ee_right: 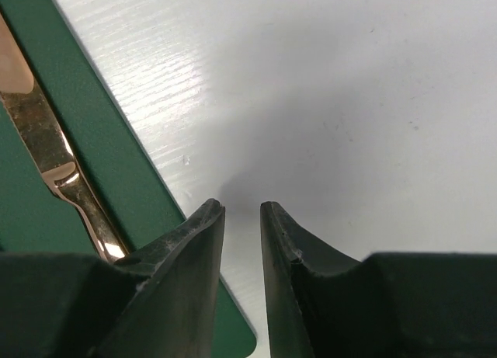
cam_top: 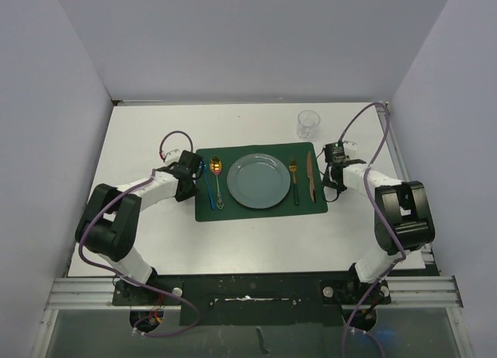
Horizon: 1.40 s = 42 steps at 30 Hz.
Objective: Set the dinner table for one person
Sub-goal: Adjust the napkin at the center of the board.
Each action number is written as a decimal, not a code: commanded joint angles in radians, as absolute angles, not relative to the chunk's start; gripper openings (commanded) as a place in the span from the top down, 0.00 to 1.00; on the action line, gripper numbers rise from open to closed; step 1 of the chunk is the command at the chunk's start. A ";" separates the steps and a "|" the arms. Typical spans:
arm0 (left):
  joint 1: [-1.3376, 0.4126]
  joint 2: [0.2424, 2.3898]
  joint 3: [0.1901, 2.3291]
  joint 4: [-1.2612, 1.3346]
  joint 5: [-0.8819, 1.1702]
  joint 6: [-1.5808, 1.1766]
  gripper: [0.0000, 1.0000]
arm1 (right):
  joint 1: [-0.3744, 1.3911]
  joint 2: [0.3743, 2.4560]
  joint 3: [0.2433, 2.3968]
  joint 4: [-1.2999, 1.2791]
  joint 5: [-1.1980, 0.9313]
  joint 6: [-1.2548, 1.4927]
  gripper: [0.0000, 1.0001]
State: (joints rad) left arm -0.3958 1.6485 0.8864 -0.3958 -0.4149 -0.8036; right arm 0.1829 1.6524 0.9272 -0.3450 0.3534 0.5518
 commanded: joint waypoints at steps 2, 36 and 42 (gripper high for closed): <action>-0.387 1.670 0.902 -0.404 -0.410 -0.793 0.83 | 0.178 1.670 0.953 -0.308 0.338 0.536 0.72; -0.379 1.660 0.861 -0.370 -0.376 -0.778 0.83 | 0.230 1.482 0.751 -0.339 0.248 0.642 0.72; -0.375 1.660 0.854 -0.358 -0.375 -0.774 0.83 | 0.248 1.479 0.746 -0.350 0.261 0.656 0.72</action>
State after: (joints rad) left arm -0.3840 1.6489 0.8795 -0.3653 -0.3969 -0.7887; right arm 0.2325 1.5131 0.7532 -0.3286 0.2508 0.6369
